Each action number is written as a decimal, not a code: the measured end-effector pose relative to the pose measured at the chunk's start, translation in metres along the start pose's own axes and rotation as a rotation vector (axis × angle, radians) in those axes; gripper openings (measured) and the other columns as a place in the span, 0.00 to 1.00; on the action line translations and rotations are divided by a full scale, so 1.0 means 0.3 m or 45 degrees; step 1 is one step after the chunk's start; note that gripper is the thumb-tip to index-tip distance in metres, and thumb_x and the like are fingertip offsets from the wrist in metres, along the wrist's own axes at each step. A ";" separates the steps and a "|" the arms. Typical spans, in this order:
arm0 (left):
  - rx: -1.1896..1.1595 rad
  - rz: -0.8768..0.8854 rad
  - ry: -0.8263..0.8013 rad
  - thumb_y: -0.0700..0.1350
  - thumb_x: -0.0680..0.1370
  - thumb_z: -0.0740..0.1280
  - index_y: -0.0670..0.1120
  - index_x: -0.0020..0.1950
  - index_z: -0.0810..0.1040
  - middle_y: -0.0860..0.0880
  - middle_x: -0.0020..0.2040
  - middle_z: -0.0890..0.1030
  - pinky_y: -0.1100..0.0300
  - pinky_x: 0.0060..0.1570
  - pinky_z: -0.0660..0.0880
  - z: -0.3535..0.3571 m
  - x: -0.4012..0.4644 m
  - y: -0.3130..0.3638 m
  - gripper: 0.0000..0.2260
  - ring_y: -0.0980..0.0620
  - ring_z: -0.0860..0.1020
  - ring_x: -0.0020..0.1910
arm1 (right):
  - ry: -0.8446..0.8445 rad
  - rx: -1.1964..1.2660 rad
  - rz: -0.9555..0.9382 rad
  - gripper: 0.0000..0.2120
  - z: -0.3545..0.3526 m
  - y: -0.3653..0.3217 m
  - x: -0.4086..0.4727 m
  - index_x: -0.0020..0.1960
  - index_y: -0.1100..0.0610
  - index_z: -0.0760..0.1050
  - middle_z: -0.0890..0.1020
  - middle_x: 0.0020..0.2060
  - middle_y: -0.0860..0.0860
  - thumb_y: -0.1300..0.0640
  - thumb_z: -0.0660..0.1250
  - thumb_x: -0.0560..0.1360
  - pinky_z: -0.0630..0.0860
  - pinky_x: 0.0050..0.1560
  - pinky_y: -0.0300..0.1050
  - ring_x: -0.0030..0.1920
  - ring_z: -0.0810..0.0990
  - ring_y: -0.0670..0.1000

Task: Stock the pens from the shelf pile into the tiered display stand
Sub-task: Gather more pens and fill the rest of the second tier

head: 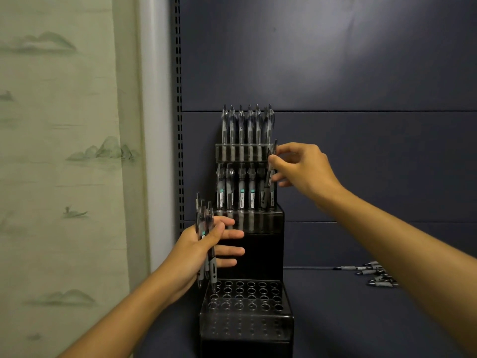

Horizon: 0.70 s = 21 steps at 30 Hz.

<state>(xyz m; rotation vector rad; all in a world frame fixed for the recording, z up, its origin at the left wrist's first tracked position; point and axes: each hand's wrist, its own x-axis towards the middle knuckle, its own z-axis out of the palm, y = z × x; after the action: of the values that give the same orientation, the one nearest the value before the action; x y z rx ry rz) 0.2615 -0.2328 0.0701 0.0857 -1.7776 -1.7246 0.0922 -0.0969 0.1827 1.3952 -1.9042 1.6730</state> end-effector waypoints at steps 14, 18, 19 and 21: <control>-0.007 0.018 0.025 0.49 0.75 0.64 0.45 0.59 0.78 0.44 0.51 0.86 0.54 0.41 0.83 0.004 0.015 -0.008 0.15 0.44 0.85 0.45 | -0.209 -0.265 0.057 0.10 0.031 0.016 0.008 0.50 0.57 0.80 0.85 0.39 0.51 0.51 0.71 0.77 0.83 0.36 0.39 0.34 0.86 0.47; 0.006 0.014 0.019 0.50 0.74 0.65 0.45 0.59 0.79 0.45 0.51 0.86 0.54 0.41 0.83 0.010 0.023 -0.011 0.15 0.43 0.85 0.46 | -0.335 -0.480 0.031 0.11 0.044 0.014 0.022 0.47 0.59 0.81 0.86 0.38 0.51 0.50 0.69 0.78 0.81 0.35 0.37 0.33 0.85 0.45; 0.008 0.017 0.013 0.50 0.74 0.65 0.45 0.59 0.79 0.45 0.52 0.86 0.54 0.41 0.83 0.013 0.025 -0.011 0.16 0.43 0.85 0.47 | -0.356 -0.515 0.032 0.12 0.046 0.016 0.024 0.46 0.59 0.81 0.86 0.37 0.52 0.50 0.69 0.78 0.81 0.35 0.37 0.33 0.85 0.45; 0.013 0.020 -0.006 0.50 0.74 0.65 0.45 0.59 0.78 0.45 0.52 0.86 0.54 0.42 0.83 0.021 0.026 -0.008 0.16 0.43 0.85 0.47 | -0.334 -0.543 0.020 0.13 0.038 0.021 0.022 0.43 0.58 0.81 0.86 0.36 0.51 0.48 0.71 0.76 0.79 0.34 0.35 0.33 0.85 0.45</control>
<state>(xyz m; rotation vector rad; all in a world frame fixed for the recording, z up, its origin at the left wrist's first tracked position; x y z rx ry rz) 0.2514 -0.2312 0.0714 0.0721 -1.7860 -1.7059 0.0885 -0.1107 0.1797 1.4716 -2.2453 1.0353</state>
